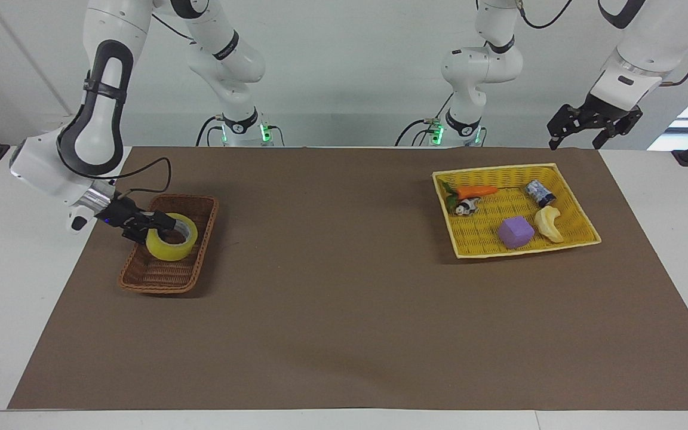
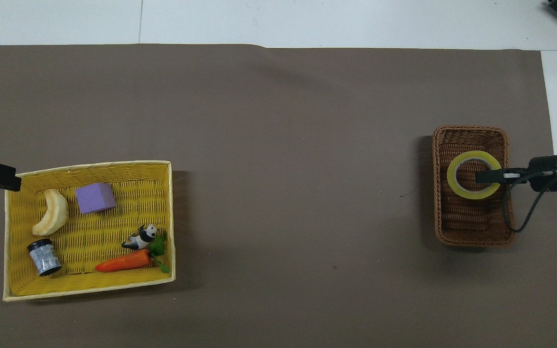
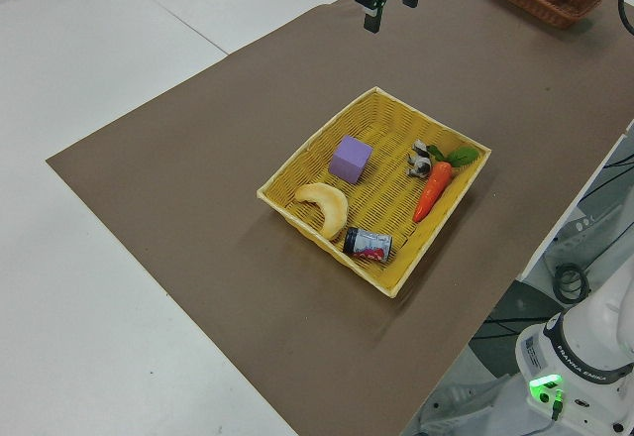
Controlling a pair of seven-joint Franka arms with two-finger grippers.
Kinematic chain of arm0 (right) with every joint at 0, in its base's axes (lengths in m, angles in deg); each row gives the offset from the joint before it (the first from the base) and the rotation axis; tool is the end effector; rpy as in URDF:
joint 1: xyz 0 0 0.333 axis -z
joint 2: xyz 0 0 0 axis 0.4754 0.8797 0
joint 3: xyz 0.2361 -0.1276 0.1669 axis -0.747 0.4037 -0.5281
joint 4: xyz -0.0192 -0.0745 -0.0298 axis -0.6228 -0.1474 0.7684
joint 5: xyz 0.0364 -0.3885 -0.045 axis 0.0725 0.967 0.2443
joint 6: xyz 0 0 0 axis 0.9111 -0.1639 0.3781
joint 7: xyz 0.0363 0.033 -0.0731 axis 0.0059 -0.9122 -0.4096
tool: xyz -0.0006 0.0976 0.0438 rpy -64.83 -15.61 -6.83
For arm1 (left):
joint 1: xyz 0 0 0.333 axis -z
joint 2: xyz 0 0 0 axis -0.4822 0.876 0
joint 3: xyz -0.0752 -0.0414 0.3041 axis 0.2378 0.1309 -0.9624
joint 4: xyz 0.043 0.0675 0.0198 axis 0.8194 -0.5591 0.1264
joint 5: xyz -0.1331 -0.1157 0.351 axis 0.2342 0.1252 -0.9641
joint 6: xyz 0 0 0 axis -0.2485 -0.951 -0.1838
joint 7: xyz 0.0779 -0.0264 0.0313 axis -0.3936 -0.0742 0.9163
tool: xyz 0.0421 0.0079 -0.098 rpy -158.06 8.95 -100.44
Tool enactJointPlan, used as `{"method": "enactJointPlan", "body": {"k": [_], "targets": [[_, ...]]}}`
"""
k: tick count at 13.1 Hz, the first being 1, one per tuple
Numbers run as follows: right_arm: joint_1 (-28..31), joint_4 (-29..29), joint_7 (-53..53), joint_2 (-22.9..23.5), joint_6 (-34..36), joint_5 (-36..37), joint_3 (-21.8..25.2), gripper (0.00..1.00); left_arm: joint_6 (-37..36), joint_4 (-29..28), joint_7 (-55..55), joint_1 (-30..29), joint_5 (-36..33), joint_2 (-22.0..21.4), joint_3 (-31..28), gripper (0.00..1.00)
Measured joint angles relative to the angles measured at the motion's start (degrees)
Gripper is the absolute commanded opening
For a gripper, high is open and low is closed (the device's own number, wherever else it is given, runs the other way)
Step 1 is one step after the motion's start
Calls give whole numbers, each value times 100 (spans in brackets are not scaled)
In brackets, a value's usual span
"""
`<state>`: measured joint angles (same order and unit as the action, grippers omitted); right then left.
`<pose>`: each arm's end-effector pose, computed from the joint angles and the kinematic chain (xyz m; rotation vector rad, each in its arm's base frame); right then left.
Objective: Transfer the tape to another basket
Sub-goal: 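Lower the tape into the wicker basket and open the right gripper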
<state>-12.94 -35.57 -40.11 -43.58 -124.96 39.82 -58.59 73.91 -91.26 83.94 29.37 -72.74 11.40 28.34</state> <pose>0.5515 -0.1783 0.3295 -2.5896 -0.0469 -0.0933 0.5194 -0.0094 0.6427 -3.1303 0.0732 0.0934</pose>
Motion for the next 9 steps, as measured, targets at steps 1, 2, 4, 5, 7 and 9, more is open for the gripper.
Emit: {"method": "enactJointPlan", "body": {"k": [1, 2, 4, 5, 7, 9], "targets": [[-12, -21, 0, 0, -69, 81, -2, 0, 0, 0, 0, 0, 0, 0, 1, 100], [-17, -36, 0, 0, -102, 133, -8, 0, 0, 0, 0, 0, 0, 0, 1, 100], [-93, -71, 0, 0, -116, 157, -14, 7, 0, 0, 0, -4, 0, 0, 0, 100], [-137, -99, 0, 1, -150, 160, -16, 12, 0, 0, 0, -5, 0, 0, -1, 100], [-177, -127, 0, 0, -201, 176, -16, 42, 0, 0, 0, -5, 0, 0, -1, 100], [-176, -127, 0, 0, -204, 297, -12, 100, 0, 0, 0, -5, 0, 0, -1, 100]]}}
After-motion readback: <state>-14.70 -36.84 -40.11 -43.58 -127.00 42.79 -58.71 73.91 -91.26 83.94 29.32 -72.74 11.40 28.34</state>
